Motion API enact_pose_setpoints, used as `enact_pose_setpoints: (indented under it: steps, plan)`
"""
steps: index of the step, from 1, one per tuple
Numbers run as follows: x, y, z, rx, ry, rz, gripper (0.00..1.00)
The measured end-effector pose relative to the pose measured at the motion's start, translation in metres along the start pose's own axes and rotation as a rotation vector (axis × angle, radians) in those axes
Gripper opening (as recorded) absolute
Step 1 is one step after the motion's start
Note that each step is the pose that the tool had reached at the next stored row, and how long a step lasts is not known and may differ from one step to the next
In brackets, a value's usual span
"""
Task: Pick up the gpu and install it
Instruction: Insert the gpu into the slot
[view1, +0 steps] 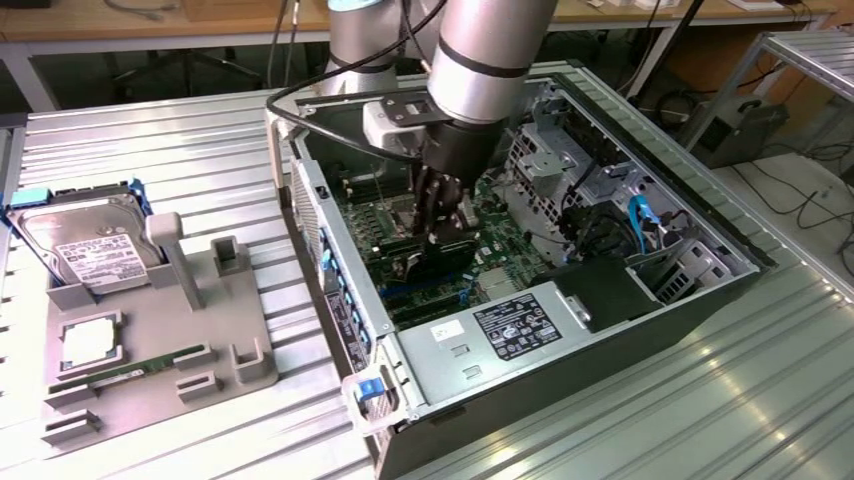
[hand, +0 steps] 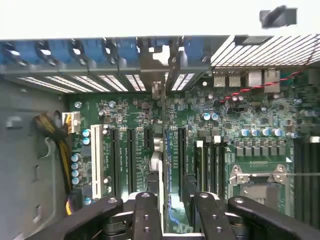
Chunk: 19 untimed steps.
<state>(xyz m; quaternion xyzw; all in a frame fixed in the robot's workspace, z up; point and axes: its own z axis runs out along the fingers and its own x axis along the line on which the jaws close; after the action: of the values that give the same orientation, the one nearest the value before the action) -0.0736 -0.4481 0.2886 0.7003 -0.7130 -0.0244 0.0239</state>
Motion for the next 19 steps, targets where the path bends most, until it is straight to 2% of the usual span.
enact_pose_setpoints:
  steps: [1, 2, 4, 6, 7, 10, 19]
  plan:
    - [0.000, 0.0060, -0.0013, 0.0011, 0.0016, 0.000, 0.32]
    - [-0.002, 0.0122, -0.0009, 0.0042, 0.0141, 0.000, 0.13]
    - [-0.004, 0.0140, 0.0000, 0.0100, 0.0348, 0.001, 0.11]
    - [-0.007, 0.0143, 0.0009, 0.0124, 0.0506, 0.000, 0.11]
    - [-0.009, 0.0144, 0.0018, 0.0135, 0.0560, 0.000, 0.11]
    - [-0.010, 0.0144, 0.0053, 0.0148, 0.0616, 0.000, 0.11]
    - [-0.011, 0.0150, 0.0151, 0.0199, 0.0639, 0.000, 0.11]
